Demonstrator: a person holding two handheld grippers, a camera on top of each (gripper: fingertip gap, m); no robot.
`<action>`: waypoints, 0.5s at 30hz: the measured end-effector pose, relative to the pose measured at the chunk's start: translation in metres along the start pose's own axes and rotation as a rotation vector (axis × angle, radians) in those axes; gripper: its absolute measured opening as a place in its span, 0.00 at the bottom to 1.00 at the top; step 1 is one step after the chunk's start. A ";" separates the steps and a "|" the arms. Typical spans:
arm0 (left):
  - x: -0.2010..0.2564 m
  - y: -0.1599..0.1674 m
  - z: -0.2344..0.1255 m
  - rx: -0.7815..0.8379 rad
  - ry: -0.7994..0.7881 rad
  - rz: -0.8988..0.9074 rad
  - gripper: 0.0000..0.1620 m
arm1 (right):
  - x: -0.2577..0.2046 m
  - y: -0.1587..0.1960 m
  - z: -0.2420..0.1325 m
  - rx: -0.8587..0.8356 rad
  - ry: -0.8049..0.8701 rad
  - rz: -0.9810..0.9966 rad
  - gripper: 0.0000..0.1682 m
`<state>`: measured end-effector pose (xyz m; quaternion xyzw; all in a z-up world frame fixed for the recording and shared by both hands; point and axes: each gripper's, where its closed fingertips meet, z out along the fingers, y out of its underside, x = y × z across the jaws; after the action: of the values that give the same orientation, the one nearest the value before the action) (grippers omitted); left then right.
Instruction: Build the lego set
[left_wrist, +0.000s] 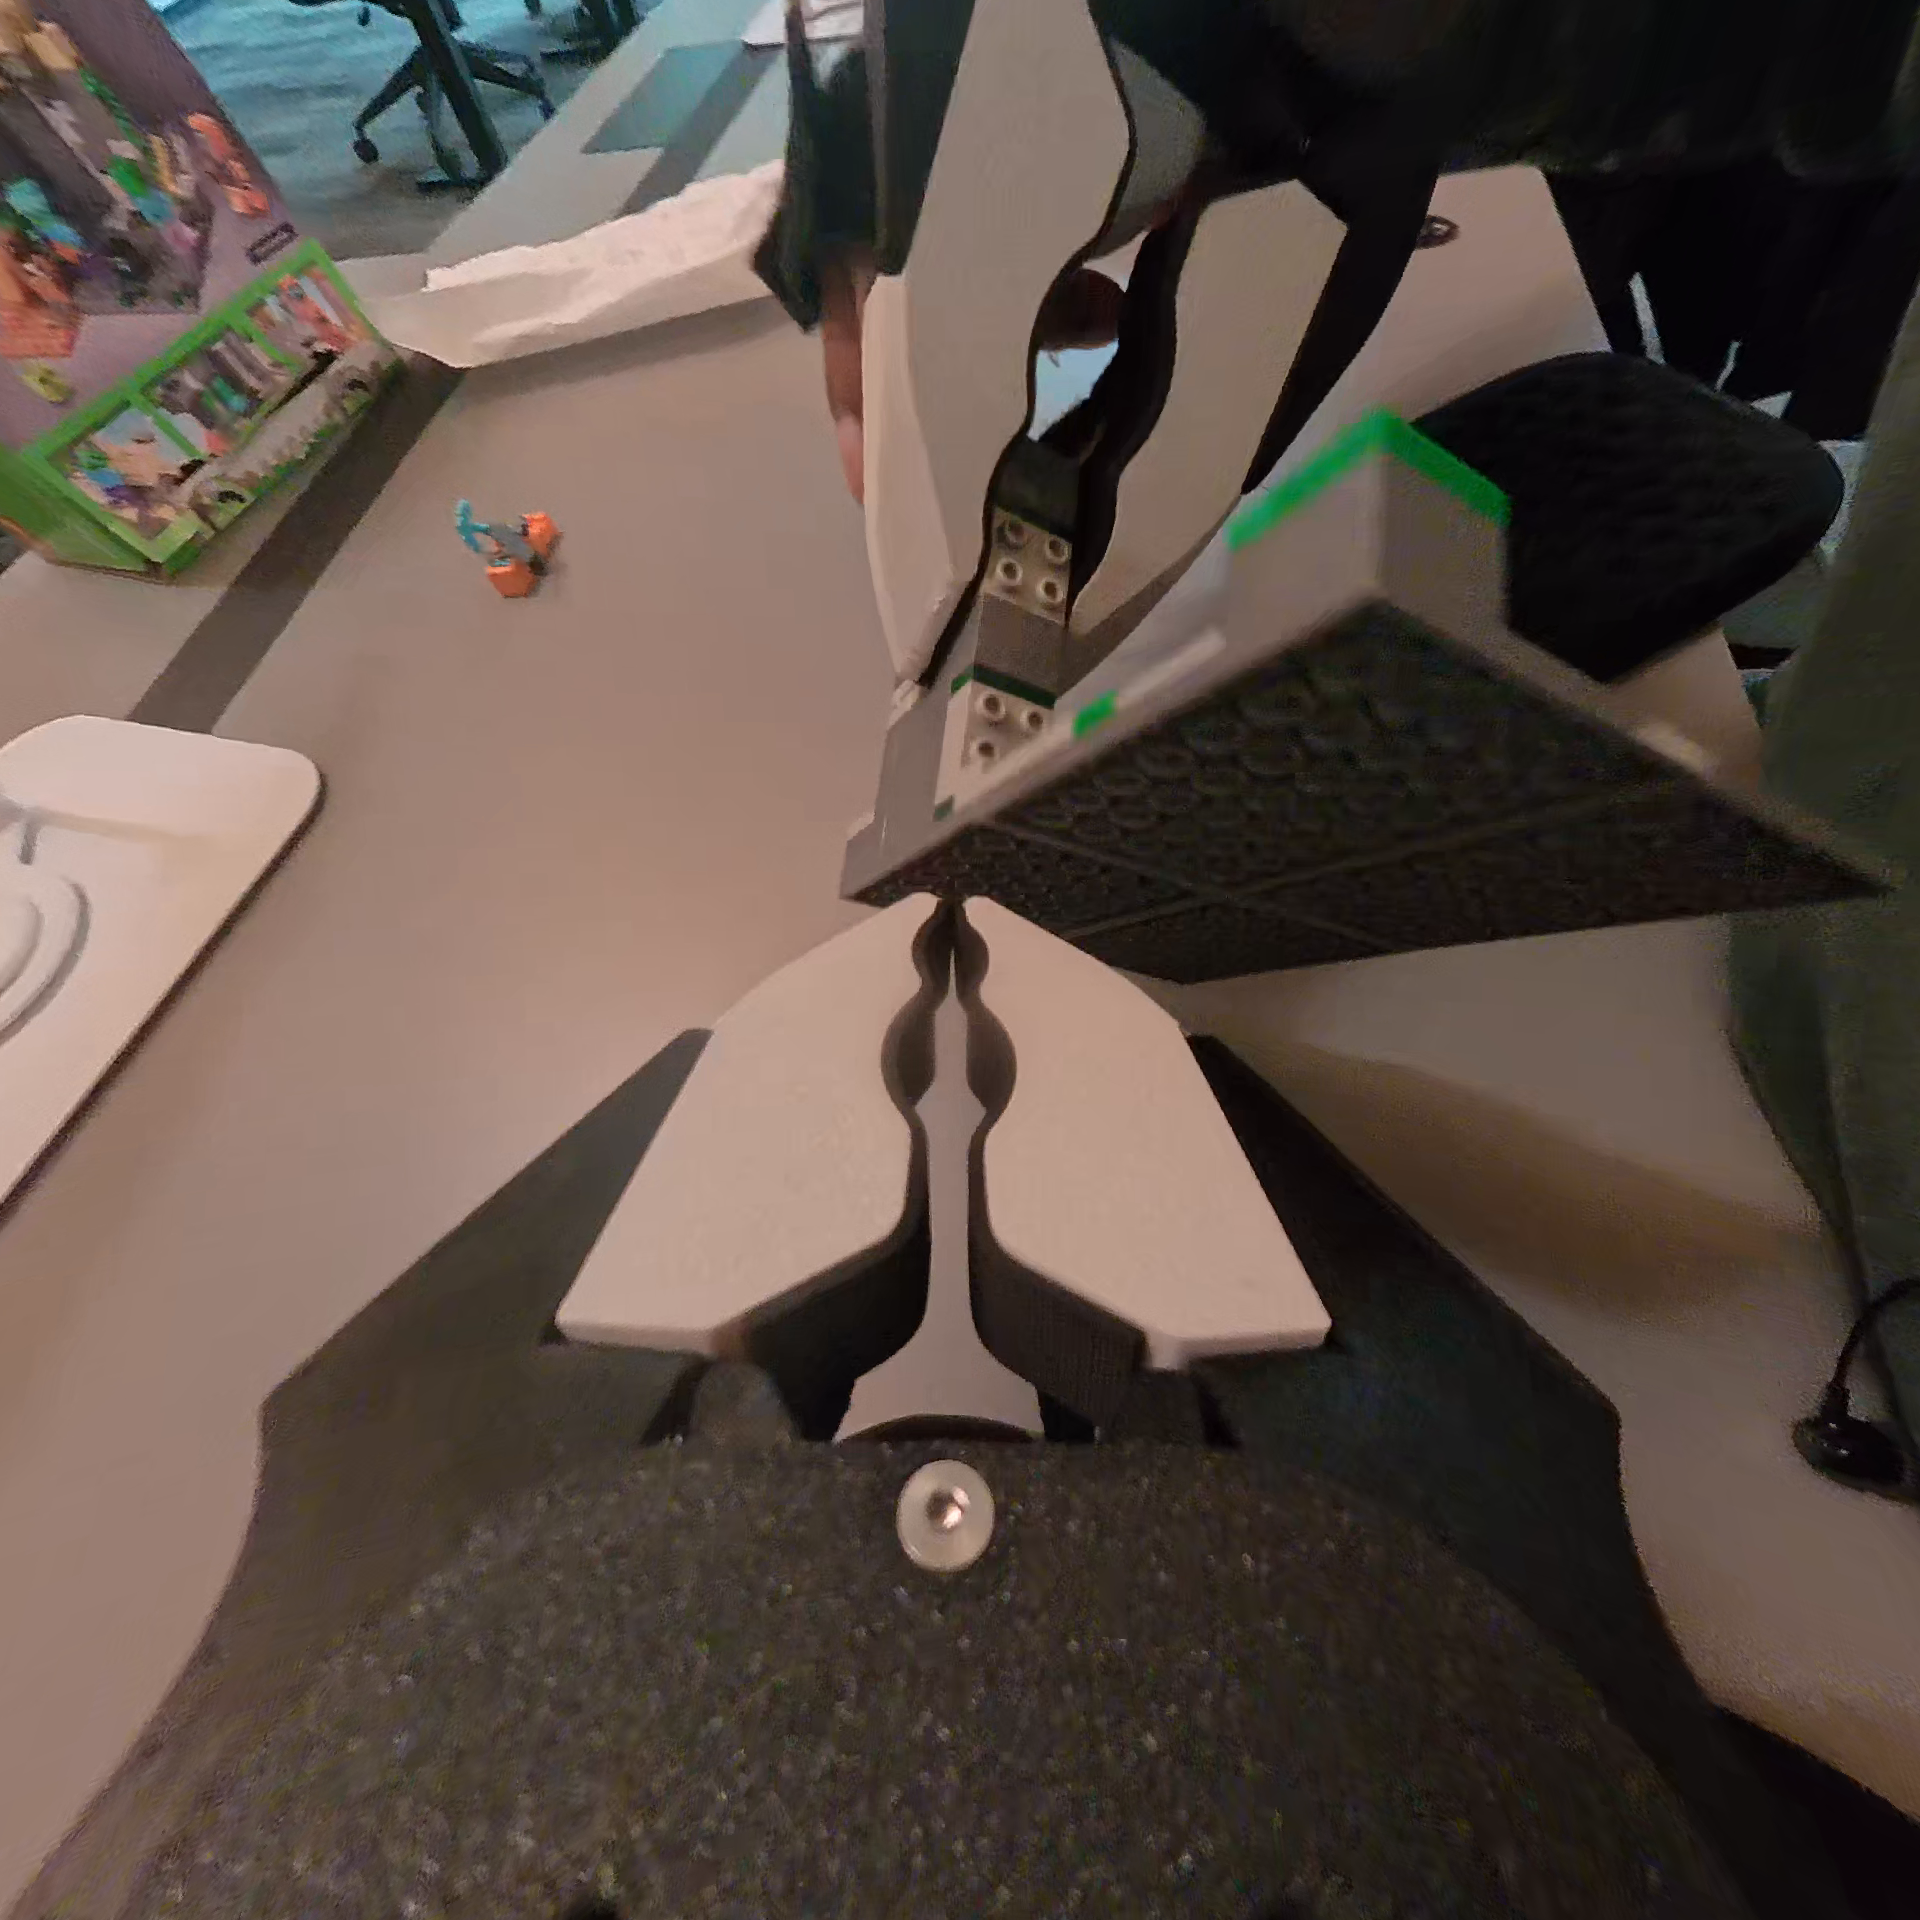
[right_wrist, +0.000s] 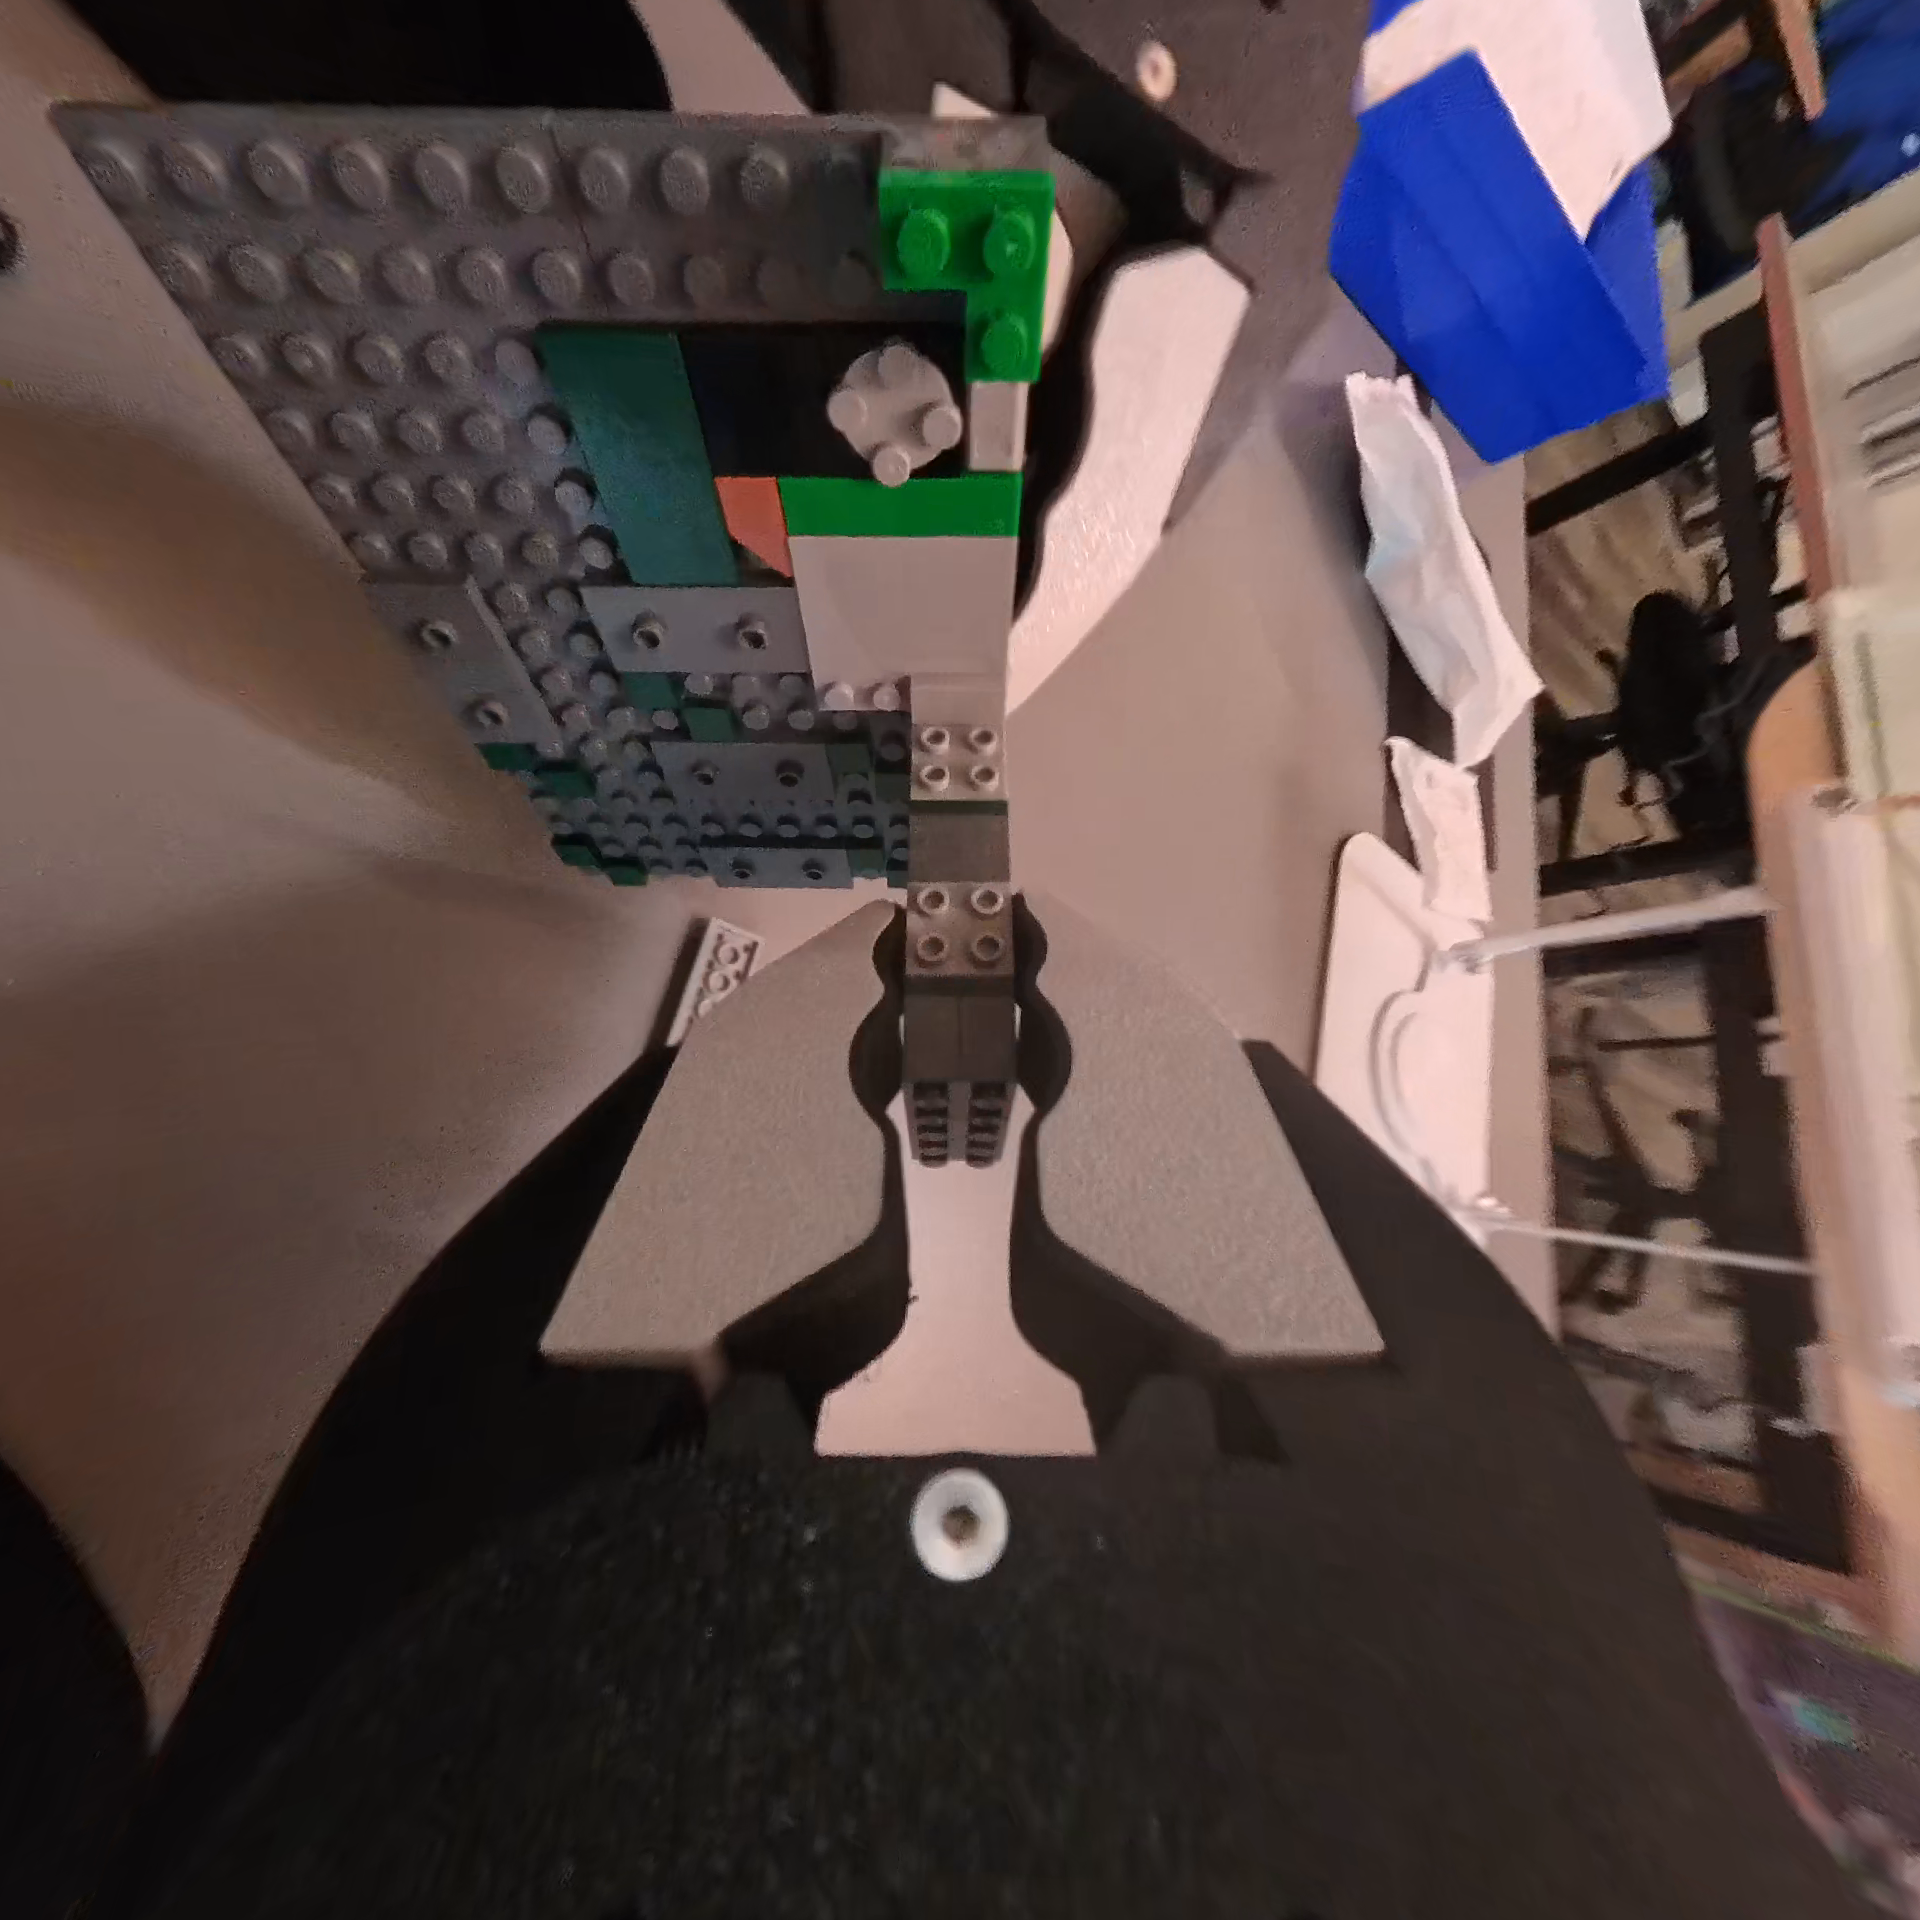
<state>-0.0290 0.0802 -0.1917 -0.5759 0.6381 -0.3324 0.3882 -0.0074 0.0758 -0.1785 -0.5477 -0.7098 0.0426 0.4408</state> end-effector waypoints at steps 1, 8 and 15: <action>-0.002 0.000 -0.003 0.009 -0.013 -0.005 0.00 | 0.002 0.003 0.000 0.012 -0.008 0.053 0.10; -0.006 -0.003 -0.023 0.156 -0.080 -0.147 0.26 | 0.017 0.038 0.003 0.060 -0.060 0.523 0.10; -0.010 -0.013 -0.026 0.239 -0.269 -0.226 0.39 | 0.040 0.052 0.008 0.092 0.024 0.853 0.10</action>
<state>-0.0459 0.0885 -0.1670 -0.6328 0.4679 -0.3675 0.4955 0.0249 0.1319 -0.1884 -0.7725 -0.4118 0.2464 0.4159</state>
